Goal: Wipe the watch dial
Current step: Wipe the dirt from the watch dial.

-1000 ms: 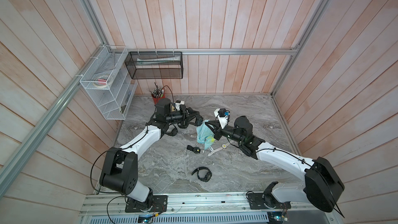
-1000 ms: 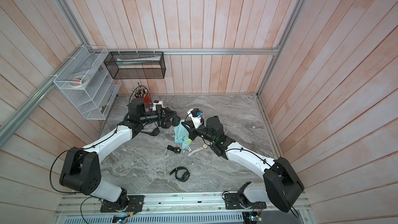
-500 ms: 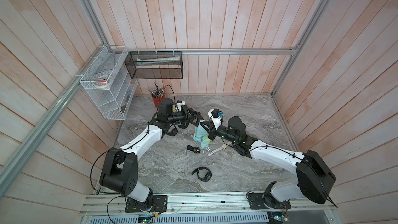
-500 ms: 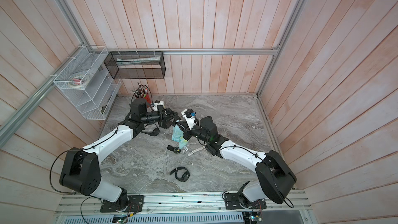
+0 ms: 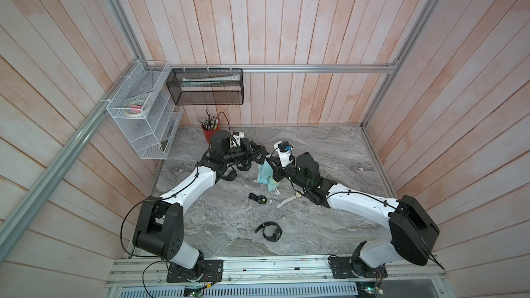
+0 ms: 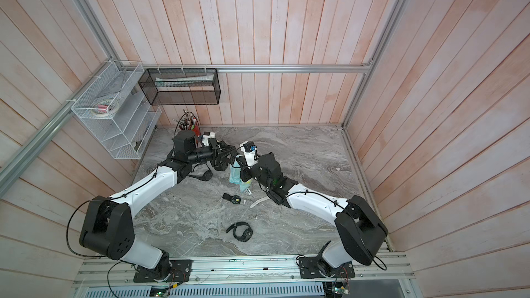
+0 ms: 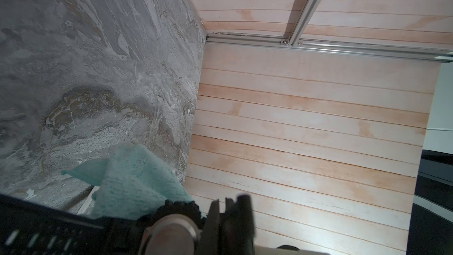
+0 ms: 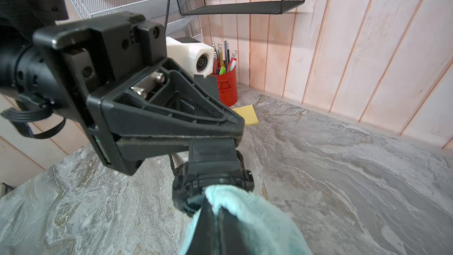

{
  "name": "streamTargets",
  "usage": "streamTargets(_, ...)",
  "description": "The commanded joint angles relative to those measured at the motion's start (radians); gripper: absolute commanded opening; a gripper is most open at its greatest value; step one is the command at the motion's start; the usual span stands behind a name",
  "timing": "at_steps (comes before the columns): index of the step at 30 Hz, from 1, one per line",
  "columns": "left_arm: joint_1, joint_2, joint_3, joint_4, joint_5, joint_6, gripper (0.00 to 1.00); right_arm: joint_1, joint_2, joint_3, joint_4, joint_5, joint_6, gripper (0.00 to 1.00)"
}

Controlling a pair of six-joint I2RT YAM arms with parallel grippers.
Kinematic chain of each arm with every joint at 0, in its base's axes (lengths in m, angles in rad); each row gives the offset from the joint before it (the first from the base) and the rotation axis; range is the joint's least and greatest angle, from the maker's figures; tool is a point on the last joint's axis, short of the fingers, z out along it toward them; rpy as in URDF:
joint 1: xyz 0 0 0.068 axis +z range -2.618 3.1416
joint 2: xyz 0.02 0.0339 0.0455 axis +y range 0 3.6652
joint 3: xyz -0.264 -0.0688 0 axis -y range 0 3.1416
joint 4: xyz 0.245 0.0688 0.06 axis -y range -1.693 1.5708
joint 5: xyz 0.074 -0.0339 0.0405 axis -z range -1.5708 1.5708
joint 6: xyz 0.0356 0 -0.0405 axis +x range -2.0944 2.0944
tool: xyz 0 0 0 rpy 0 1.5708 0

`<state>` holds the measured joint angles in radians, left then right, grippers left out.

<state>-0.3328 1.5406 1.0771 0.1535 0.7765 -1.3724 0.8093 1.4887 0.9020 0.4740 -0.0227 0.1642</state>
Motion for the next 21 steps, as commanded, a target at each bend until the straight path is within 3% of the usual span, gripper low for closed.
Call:
streamTargets(1,-0.031,-0.029,0.018,-0.010,0.112,0.004,0.00,-0.019,0.018,0.044,-0.003,0.123,0.024,0.00)
streamTargets(3,-0.032,-0.024,0.014,-0.011,0.113,0.004,0.00,-0.019,0.009,0.034,0.017,0.110,0.025,0.00)
streamTargets(8,-0.032,-0.012,-0.004,-0.017,0.107,0.007,0.00,-0.011,-0.051,-0.056,0.227,-0.070,-0.001,0.00)
streamTargets(11,-0.031,-0.005,-0.008,-0.008,0.106,0.003,0.00,0.000,-0.054,-0.052,0.247,-0.136,-0.022,0.00)
streamTargets(14,-0.031,0.000,0.000,-0.005,0.110,0.000,0.00,0.011,-0.037,-0.036,0.207,-0.080,-0.028,0.00)
streamTargets(21,-0.021,-0.015,0.017,0.005,0.126,-0.024,0.00,0.011,0.019,0.034,0.000,0.222,-0.019,0.00)
